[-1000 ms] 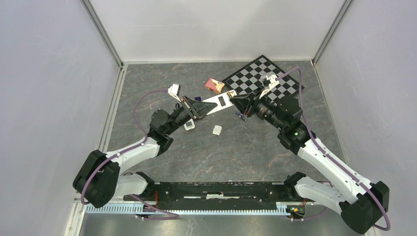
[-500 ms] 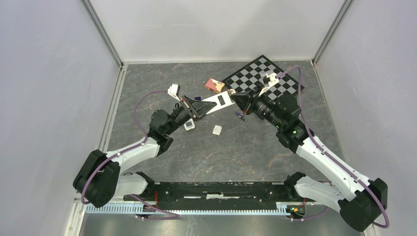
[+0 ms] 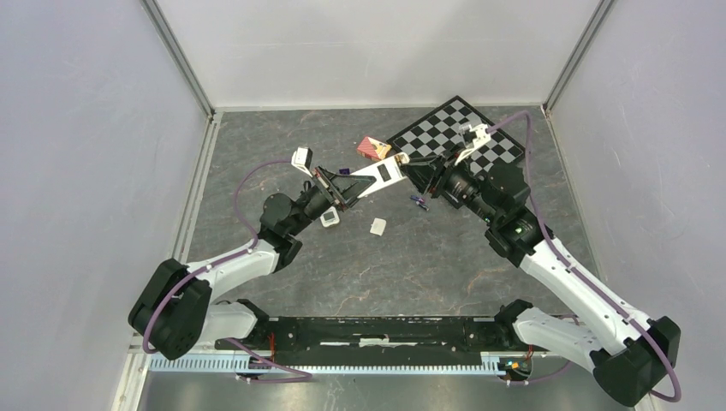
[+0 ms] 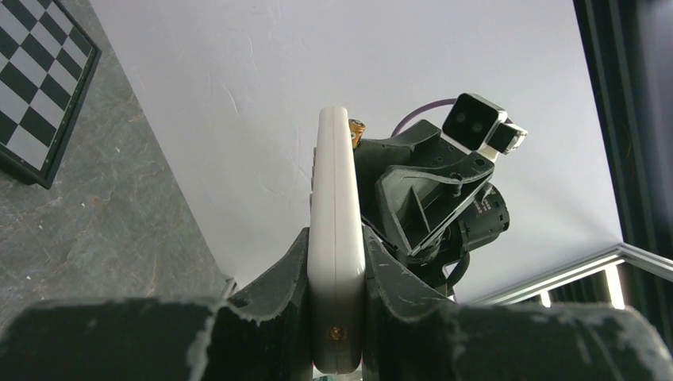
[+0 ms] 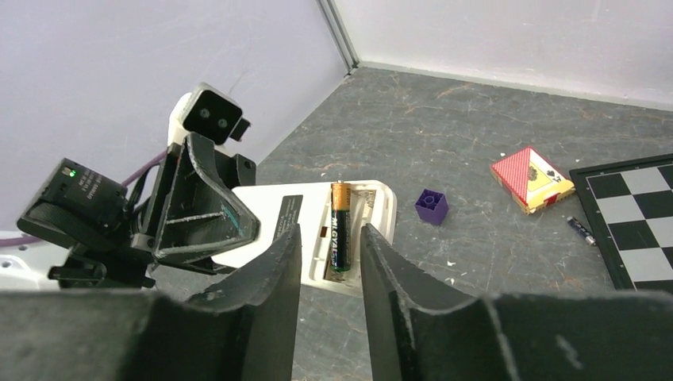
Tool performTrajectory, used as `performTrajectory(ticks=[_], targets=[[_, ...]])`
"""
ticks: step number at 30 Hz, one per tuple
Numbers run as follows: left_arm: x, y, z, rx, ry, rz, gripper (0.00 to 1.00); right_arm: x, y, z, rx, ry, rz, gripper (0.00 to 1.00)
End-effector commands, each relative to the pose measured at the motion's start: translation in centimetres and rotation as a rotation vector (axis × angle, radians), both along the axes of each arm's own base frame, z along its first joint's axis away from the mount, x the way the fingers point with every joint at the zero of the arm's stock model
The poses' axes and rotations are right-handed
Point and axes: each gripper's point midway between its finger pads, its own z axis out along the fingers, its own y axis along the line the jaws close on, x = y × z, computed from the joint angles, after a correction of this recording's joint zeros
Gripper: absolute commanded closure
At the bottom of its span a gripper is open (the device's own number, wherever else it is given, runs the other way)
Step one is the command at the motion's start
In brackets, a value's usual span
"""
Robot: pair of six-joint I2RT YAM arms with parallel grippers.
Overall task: Load the batteries into the remote control
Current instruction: Load the battery into the remote control.
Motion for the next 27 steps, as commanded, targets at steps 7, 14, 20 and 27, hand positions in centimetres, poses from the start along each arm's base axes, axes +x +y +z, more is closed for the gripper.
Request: performTrajectory(ticks=[7,14,20,27], targets=[[-0.5,0.6,3.1,-0.056,-0.141,0.033,0.98,-1.2,-1.6,4.3,0.145,0.095,-0.061,0.29],[0.0,0.2,3.3,-0.047,-0.185,0.039,0.98,-1.5,-3.7,3.3,0.306,0.202,-0.172,0.02],[0.2,-0.1,3.5,-0.055,-0.216,0.033,0.98,-1.3,-4.3,1.4,0.648,0.343,-0.194,0.02],[0.6,-0.8,3.6,-0.054,-0.235,0.019,0.98,-0.2,-2.9,1.3,0.721,0.425,-0.171,0.02]])
